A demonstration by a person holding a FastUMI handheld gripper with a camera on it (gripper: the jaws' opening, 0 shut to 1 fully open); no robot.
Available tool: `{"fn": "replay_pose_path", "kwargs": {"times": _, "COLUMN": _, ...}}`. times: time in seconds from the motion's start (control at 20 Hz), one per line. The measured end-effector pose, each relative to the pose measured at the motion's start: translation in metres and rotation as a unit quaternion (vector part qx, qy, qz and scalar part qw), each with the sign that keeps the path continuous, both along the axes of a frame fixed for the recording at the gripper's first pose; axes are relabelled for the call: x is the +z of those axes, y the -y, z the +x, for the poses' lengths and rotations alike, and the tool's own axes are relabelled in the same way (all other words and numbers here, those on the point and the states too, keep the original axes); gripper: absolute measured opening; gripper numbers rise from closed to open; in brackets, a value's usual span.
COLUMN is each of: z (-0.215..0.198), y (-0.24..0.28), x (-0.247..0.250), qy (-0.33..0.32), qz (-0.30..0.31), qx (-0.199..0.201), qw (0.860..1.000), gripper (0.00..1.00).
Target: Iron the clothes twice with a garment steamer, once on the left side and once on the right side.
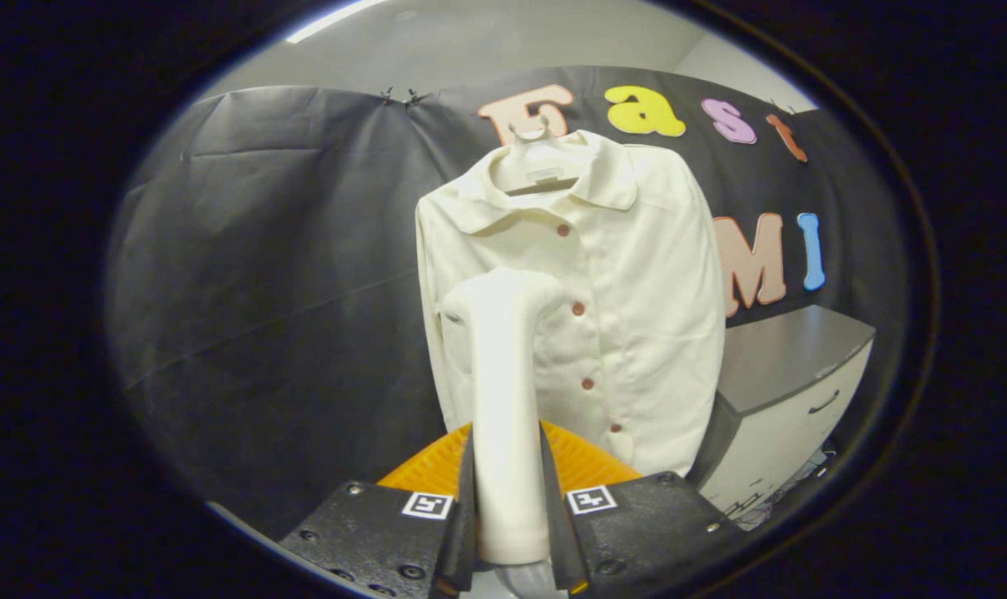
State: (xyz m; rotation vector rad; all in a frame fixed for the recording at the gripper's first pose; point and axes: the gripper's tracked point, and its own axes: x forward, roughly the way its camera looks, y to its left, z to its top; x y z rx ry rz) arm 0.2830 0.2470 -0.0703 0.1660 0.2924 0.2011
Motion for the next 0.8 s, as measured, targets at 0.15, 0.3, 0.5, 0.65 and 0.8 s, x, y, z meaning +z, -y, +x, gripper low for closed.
{"fn": "replay_pose_path", "kwargs": {"times": 0.15, "z": 0.021, "y": -0.004, "x": 0.009, "qy": 0.025, "qz": 0.018, "qx": 0.003, "qw": 1.000, "gripper": 0.36}}
{"fn": "replay_pose_path", "kwargs": {"times": 0.3, "z": 0.046, "y": 0.001, "x": 0.000, "qy": 0.022, "qz": 0.027, "qx": 0.002, "qw": 0.999, "gripper": 0.36}}
{"fn": "replay_pose_path", "kwargs": {"times": 0.5, "z": 0.059, "y": -0.006, "x": -0.037, "qy": -0.008, "qz": 0.028, "qx": 0.002, "qw": 1.000, "gripper": 0.36}}
{"fn": "replay_pose_path", "kwargs": {"times": 0.65, "z": 0.065, "y": -0.013, "x": -0.063, "qy": -0.034, "qz": 0.016, "qx": -0.011, "qw": 0.999, "gripper": 0.36}}
{"fn": "replay_pose_path", "kwargs": {"times": 0.8, "z": 0.065, "y": -0.028, "x": -0.087, "qy": -0.063, "qz": 0.018, "qx": -0.028, "qw": 0.997, "gripper": 0.36}}
